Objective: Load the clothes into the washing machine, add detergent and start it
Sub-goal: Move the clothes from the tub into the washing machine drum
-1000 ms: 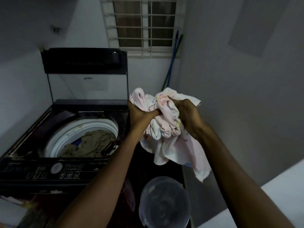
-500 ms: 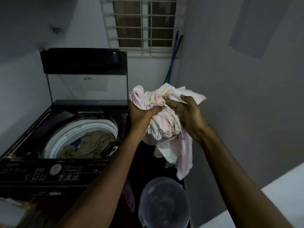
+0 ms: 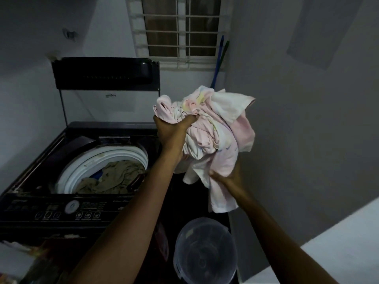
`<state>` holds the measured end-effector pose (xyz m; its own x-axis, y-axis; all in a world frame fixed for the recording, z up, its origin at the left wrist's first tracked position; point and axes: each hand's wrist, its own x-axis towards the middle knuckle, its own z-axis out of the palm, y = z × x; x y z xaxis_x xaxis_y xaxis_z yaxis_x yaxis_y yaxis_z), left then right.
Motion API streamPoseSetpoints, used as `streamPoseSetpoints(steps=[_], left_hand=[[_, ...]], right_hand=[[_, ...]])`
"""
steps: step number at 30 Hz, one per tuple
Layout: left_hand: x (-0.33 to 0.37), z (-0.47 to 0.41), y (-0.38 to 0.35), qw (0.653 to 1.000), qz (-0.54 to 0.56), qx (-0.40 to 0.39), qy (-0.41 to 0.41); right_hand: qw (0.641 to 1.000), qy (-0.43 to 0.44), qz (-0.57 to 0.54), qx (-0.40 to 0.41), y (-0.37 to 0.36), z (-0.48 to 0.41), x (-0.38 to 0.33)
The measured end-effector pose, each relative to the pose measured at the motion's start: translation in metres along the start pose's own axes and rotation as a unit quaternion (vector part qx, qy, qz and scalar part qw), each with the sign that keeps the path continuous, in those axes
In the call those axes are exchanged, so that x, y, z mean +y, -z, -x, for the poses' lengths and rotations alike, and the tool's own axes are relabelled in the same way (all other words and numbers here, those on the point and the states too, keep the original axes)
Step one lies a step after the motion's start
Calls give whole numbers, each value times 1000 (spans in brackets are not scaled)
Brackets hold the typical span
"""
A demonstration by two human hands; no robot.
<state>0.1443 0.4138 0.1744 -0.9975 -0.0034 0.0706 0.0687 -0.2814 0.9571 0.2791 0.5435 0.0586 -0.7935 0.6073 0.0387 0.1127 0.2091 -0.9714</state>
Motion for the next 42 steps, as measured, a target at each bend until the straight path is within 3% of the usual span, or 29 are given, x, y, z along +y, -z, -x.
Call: streamPoseSetpoints(steps=[4,8,11,13,15,16,17,18,20,22,24,26,29,32,42], left_hand=[[-5,2,5,999,-32,-2,-7],[-8,-9,30,994,-103,26,-32],[-10,-3,40,982,-180,6,-62],[-15,-1,40,978,-197,-11,-61],[-15,-2,37,980,-190,-21,-50],[-14,-4,36,982,-183,-26,-43],[-11,-6,36,983,-179,-30,-38],[-8,-8,36,983,-179,-32,-35],[-4,-17,41,986,-164,-27,-26],[0,-29,50,992,-128,-20,-14],[7,-41,60,994,-104,-22,-6],[17,-50,68,994,-103,-36,-9],[32,-65,79,995,-84,-49,-15],[45,-81,92,994,-87,-54,-24],[58,-106,124,989,-133,-48,-39]], right_hand=[[1000,-12,-28,-2,-10,-3,5],[987,-21,-48,153,35,-12,-1],[947,-47,-58,311,62,-32,-29],[938,-19,-50,344,61,-42,-64],[961,50,-65,265,39,-53,-100],[976,86,-102,172,25,-55,-118],[972,81,-211,66,10,-55,-128],[974,105,-203,7,-3,-51,-139],[978,198,46,-42,-25,-48,-150],[973,190,94,-94,-32,-52,-156],[966,232,64,-88,-41,-50,-163],[962,266,61,-21,-58,-52,-164],[966,210,98,112,-85,-53,-168],[980,168,58,88,-113,-50,-174],[984,169,-2,53,-175,-61,-166]])
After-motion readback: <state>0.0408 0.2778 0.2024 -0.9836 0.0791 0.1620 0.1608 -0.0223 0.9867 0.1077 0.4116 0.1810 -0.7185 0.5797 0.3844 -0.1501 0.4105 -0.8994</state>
